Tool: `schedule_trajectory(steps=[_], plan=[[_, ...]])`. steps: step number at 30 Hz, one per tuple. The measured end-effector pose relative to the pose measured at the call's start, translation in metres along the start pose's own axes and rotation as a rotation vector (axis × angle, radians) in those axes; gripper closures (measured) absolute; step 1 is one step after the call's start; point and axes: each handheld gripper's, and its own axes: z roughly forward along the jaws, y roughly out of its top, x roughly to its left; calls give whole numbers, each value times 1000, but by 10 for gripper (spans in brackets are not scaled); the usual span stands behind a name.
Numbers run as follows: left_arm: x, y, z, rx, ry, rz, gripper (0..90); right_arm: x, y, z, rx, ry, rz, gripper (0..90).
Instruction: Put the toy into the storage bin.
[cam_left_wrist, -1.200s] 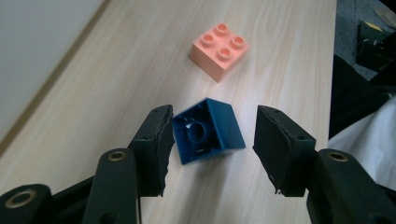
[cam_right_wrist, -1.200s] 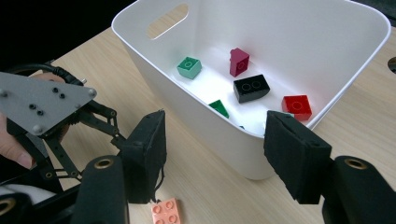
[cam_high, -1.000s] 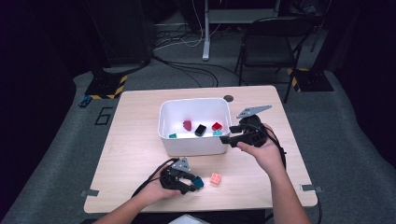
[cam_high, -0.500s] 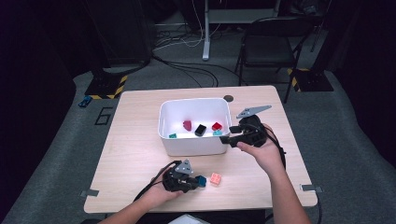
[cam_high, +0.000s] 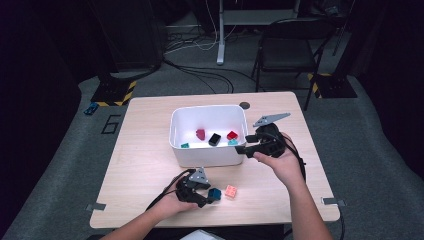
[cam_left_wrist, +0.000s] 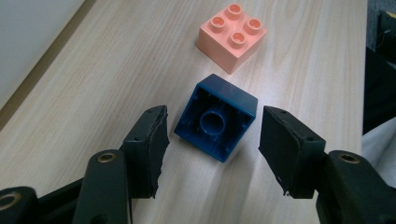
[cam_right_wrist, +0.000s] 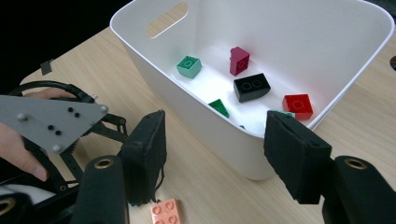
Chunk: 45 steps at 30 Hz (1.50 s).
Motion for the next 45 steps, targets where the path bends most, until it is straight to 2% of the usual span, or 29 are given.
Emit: schedule_trajectory(steps=[5, 8, 10, 16, 19, 20, 27, 30, 45], plan=[[3, 3, 9, 9, 4, 22, 419, -1, 0, 0, 0, -1, 1, 385], [3, 6, 11, 5, -10, 22, 514, 0, 0, 0, -2, 0, 1, 384], [1, 8, 13, 0, -3, 32, 562, 0, 0, 0, -3, -1, 1, 384], [0, 11, 10, 25, 7, 40, 582, 0, 0, -1, -2, 0, 0, 384], [0, 12, 6, 18, 13, 33, 582, 0, 0, -1, -5, -1, -2, 384], [1, 12, 4, -2, 13, 15, 583, 0, 0, -2, -7, -2, -1, 384], [6, 15, -11, 4, 22, 0, 583, 0, 0, -1, -6, -1, -3, 384], [7, 16, -18, 1, 17, -21, 583, 0, 0, -2, -6, -2, -2, 384], [17, 37, -66, -49, 34, -70, 583, 0, 0, -2, -6, -3, 0, 384]])
